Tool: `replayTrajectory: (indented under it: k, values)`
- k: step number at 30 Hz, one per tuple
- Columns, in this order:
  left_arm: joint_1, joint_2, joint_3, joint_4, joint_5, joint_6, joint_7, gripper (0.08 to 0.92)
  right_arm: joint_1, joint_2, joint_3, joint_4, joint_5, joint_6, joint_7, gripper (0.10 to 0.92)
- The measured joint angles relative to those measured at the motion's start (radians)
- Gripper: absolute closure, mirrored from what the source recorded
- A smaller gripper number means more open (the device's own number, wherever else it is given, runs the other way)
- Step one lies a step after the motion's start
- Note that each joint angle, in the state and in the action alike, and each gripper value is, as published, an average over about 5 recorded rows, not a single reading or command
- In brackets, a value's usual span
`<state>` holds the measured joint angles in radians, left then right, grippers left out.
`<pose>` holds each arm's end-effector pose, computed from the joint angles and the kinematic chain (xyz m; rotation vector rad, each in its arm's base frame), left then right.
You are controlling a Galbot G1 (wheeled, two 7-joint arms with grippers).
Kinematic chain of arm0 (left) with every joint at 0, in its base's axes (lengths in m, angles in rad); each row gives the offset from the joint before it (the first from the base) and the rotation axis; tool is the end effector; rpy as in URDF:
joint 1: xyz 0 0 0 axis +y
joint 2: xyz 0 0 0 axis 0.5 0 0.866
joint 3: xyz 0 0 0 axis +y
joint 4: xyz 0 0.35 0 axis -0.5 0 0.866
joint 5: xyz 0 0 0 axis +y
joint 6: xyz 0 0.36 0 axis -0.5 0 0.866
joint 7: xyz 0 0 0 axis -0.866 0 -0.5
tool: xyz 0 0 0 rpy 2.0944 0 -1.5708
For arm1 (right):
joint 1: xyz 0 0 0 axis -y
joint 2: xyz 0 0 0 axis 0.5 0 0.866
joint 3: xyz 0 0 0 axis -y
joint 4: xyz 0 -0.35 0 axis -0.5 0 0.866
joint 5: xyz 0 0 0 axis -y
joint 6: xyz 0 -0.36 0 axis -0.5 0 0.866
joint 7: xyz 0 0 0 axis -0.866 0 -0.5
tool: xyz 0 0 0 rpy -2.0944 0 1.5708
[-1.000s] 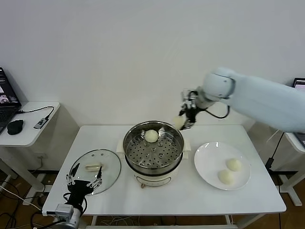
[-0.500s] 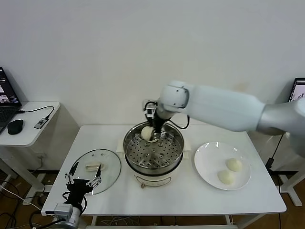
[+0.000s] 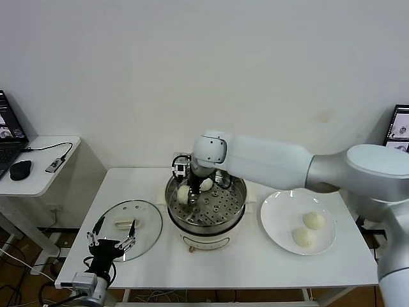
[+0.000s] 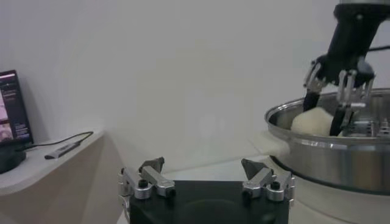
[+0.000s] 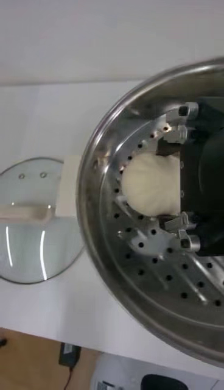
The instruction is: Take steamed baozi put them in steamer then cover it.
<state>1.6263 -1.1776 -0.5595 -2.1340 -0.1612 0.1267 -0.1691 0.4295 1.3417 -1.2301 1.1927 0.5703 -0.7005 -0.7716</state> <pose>0.1771 0.0706 -0.2850 -0.0005 -2.9933 -0.3190 0.5369 0.2107 -0.1118 1.3801 -1.5393 1.2954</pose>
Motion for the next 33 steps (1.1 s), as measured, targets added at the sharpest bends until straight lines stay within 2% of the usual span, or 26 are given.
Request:
replayTrajectory:
  k: [4, 9, 12, 21, 33]
  values:
    - [0.001, 0.000, -0.001, 0.000, 0.000, -0.001, 0.000, 0.177, -0.013, 0.010, 0.005, -0.016, -0.005, -0.004, 0.003, 0.374]
    - [0.001, -0.001, -0.001, -0.001, 0.000, -0.001, 0.000, 0.177, -0.012, 0.008, 0.011, -0.018, -0.014, -0.005, -0.003, 0.244]
    - [0.003, 0.000, -0.002, -0.004, 0.000, -0.001, 0.000, 0.177, 0.003, -0.005, 0.011, -0.007, -0.015, -0.002, -0.018, 0.209]
    - [-0.003, 0.009, 0.003, -0.012, 0.000, -0.001, 0.000, 0.177, 0.133, -0.147, -0.019, 0.109, -0.026, 0.031, -0.116, 0.202]
    - [-0.002, 0.015, 0.022, -0.021, 0.006, 0.000, 0.000, 0.177, 0.225, -0.534, -0.043, 0.325, -0.187, 0.217, -0.313, 0.203]
